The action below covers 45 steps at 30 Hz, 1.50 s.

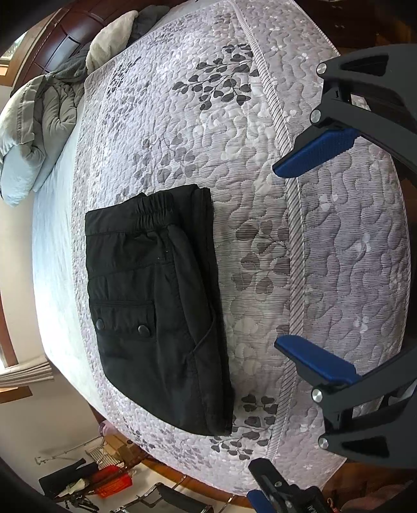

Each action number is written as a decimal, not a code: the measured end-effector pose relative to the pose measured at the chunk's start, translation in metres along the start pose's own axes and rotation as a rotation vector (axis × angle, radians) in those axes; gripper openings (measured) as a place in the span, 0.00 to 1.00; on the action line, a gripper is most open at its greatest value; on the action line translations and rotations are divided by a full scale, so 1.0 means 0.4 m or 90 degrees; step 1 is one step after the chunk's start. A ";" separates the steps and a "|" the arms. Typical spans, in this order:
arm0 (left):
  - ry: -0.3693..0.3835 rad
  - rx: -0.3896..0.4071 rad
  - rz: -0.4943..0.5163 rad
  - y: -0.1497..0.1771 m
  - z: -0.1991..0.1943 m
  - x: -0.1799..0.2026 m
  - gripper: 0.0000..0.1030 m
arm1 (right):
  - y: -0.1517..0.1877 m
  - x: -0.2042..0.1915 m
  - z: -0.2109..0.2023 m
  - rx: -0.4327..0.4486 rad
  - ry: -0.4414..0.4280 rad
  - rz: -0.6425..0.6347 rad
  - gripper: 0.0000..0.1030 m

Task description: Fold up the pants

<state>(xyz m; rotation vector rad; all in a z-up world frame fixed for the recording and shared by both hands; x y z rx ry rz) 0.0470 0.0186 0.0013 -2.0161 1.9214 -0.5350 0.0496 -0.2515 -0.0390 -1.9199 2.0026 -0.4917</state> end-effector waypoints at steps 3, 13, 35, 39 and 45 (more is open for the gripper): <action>-0.001 -0.002 0.002 0.000 0.001 0.000 0.92 | -0.001 0.000 0.001 -0.001 0.001 -0.002 0.96; 0.001 -0.003 0.001 0.000 0.001 0.001 0.92 | -0.001 0.002 0.003 -0.002 0.003 -0.001 0.96; 0.005 -0.006 0.005 -0.001 0.007 0.003 0.92 | 0.002 0.006 0.012 -0.008 0.003 -0.001 0.96; 0.005 -0.007 0.006 -0.002 0.008 0.003 0.92 | 0.002 0.008 0.014 -0.008 0.004 -0.002 0.96; 0.006 -0.009 0.008 -0.004 0.012 -0.001 0.92 | 0.001 0.008 0.015 -0.009 0.005 -0.003 0.96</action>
Point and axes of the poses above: each gripper's, at about its wrist camera, not at the fingertips, and z roughly the way its jaws point, x to its right, y to its underside, the point moved 1 cm from there along z, roughly the way its jaws point, and after that the axes turned 6 degrees about -z, right-handed, at the moved point
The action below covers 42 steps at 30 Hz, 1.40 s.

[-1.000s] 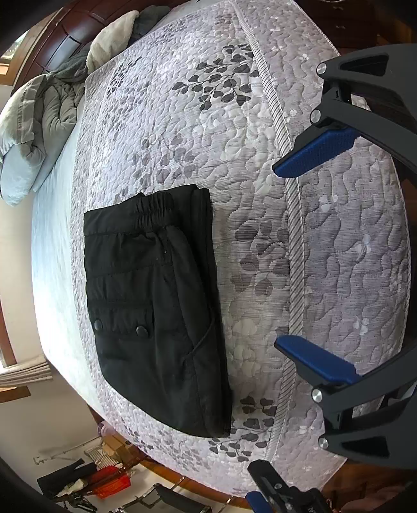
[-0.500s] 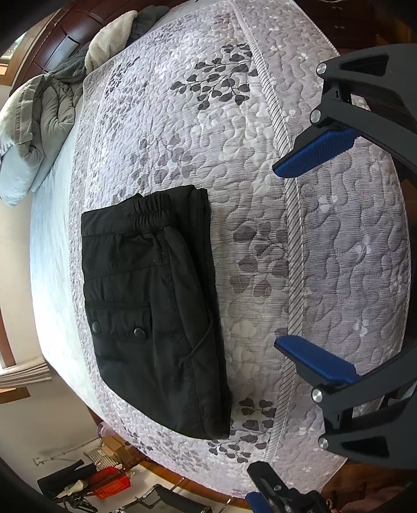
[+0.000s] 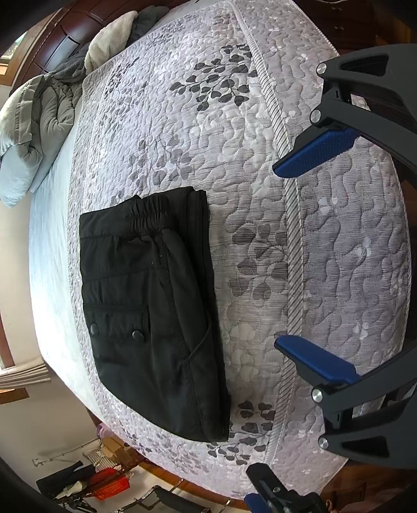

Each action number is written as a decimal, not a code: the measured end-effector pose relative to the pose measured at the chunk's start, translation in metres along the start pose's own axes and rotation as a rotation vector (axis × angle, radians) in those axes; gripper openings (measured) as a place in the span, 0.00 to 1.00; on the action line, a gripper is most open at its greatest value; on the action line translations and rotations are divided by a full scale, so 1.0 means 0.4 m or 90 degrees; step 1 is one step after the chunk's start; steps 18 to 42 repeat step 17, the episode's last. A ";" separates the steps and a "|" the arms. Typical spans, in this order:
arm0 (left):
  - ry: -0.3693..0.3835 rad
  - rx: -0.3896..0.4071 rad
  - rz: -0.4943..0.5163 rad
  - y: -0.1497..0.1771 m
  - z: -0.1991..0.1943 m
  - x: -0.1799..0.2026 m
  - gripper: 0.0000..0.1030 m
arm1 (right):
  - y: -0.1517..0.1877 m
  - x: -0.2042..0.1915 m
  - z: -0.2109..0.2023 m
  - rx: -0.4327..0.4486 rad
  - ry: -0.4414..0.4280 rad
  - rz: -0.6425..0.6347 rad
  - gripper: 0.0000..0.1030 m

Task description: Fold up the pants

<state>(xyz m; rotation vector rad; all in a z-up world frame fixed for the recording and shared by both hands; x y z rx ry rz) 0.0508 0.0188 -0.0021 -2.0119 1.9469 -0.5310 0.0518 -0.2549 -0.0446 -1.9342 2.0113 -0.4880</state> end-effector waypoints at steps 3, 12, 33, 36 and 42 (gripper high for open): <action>-0.001 0.007 0.004 -0.001 -0.002 0.001 0.92 | 0.002 0.002 0.004 -0.002 0.002 -0.001 0.96; 0.006 -0.003 0.013 -0.004 0.001 0.009 0.92 | 0.000 0.006 0.009 -0.003 0.005 -0.001 0.96; -0.001 -0.013 0.007 -0.001 0.008 0.007 0.92 | -0.001 0.009 0.011 -0.005 0.004 0.002 0.96; -0.001 -0.013 0.007 -0.001 0.008 0.007 0.92 | -0.001 0.009 0.011 -0.005 0.004 0.002 0.96; -0.001 -0.013 0.007 -0.001 0.008 0.007 0.92 | -0.001 0.009 0.011 -0.005 0.004 0.002 0.96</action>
Point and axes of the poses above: each gripper's, at about its wrist camera, not at the fingertips, and z roughly the way its jaws point, x to its right, y to its underside, the point moved 1 cm from there along z, roughly the way its jaws point, and after that the axes turned 6 degrees about -z, right-handed, at the moved point
